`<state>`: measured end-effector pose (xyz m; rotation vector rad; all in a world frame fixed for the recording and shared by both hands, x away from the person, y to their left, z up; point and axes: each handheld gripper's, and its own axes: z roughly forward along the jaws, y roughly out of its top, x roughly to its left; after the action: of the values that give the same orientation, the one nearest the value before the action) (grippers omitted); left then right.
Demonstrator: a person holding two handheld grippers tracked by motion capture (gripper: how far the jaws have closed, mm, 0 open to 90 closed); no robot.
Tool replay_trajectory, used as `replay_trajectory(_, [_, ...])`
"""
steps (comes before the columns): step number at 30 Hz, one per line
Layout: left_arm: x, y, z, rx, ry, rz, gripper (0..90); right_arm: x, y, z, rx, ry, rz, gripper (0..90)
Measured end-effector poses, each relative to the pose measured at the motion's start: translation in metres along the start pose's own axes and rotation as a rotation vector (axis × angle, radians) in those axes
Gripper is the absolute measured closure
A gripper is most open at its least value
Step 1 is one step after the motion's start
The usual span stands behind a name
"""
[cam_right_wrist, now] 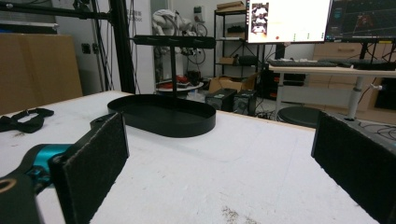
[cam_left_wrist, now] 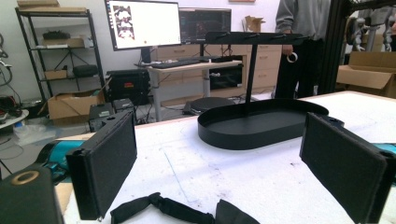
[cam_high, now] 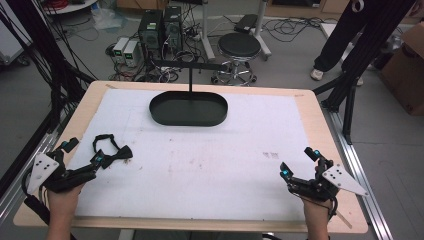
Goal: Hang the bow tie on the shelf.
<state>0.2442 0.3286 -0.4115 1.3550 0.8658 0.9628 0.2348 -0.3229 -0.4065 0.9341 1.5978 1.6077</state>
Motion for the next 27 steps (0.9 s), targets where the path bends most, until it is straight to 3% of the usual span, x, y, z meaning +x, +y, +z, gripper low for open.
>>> replay_trajectory(11, [0.006,0.004,-0.004,-0.004,-0.003,-0.006,11.3,-0.001,0.000,-0.001,-0.007,0.013,0.003,3.0])
replay_trajectory(19, [0.011,0.008,-0.005,0.032,-0.046,0.001,15.1,0.000,0.000,-0.002,-0.007,0.029,-0.001,3.0])
replay_trajectory(27, [0.011,0.003,0.006,0.165,-0.122,0.047,19.1,0.000,0.000,-0.001,-0.002,0.031,-0.004,3.0])
